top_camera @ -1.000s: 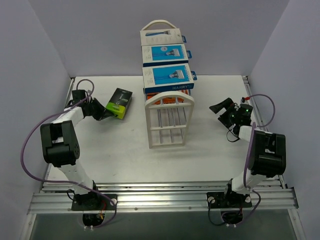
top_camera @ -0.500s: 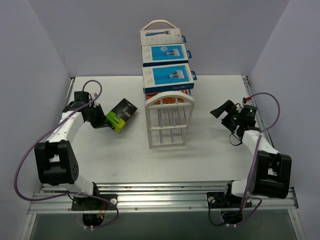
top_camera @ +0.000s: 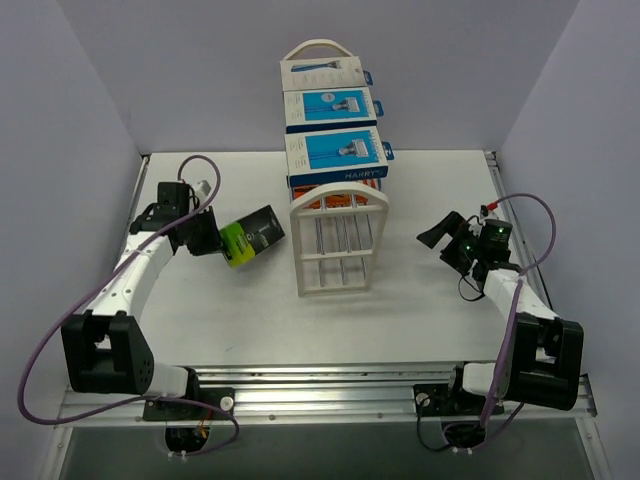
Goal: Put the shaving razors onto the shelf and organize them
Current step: Grab a shaving razor with the left arm
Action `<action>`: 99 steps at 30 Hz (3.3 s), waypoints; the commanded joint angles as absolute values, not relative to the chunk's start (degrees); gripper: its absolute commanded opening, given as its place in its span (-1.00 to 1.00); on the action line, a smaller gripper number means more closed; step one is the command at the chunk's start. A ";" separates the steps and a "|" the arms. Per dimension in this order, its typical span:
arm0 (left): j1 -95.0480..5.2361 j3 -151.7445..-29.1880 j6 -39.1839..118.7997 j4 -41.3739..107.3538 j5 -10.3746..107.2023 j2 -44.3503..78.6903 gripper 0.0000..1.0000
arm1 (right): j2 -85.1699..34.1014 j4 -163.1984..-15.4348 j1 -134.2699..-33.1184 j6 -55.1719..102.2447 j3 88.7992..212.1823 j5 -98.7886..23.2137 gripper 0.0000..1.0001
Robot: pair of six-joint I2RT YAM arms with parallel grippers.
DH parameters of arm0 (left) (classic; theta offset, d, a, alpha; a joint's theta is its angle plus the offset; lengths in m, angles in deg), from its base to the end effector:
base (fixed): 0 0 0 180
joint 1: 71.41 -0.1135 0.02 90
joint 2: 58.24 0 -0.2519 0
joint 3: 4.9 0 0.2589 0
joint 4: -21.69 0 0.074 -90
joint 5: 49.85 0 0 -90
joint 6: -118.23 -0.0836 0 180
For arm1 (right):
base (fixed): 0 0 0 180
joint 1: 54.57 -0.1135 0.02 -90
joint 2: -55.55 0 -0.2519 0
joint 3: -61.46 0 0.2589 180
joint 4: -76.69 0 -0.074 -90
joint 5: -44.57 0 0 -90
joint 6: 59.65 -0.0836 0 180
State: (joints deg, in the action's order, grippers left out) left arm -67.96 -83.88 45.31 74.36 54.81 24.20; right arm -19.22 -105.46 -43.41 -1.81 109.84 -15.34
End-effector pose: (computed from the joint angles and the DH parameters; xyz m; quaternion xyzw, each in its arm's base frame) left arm 0.3297 -0.0411 0.2190 -0.0757 0.9465 -0.1716 0.2625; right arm 0.3213 -0.0207 0.1814 0.1684 0.8058 0.3099 0.4758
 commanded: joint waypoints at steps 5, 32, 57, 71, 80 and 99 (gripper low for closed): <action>-66.31 -82.81 45.89 68.85 58.42 15.07 -0.95 | -17.23 -106.00 -43.23 -0.32 109.13 -13.17 1.00; -64.82 -85.09 52.74 66.12 74.69 10.85 -0.95 | -16.87 -106.87 -43.23 -0.06 108.08 -12.12 1.00; -64.90 -86.76 62.51 71.82 86.91 17.34 -0.95 | -19.51 -108.81 -43.05 -0.24 108.34 -11.24 0.99; -67.89 -86.76 58.55 78.86 87.97 20.95 -0.94 | -19.34 -109.07 -42.97 0.20 107.82 -11.76 0.99; -68.42 -89.31 57.76 81.05 86.74 22.53 -0.91 | -19.42 -109.77 -42.97 -0.06 107.46 -11.06 1.00; -68.59 -100.47 54.33 91.52 80.85 28.69 0.88 | -18.63 -111.00 -42.79 -0.59 106.59 -9.92 1.00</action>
State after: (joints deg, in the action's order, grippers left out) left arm -68.16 -99.07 56.26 87.80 83.00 27.39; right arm -19.46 -109.44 -43.23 -0.87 107.15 -11.41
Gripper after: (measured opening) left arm 0.939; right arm 0.998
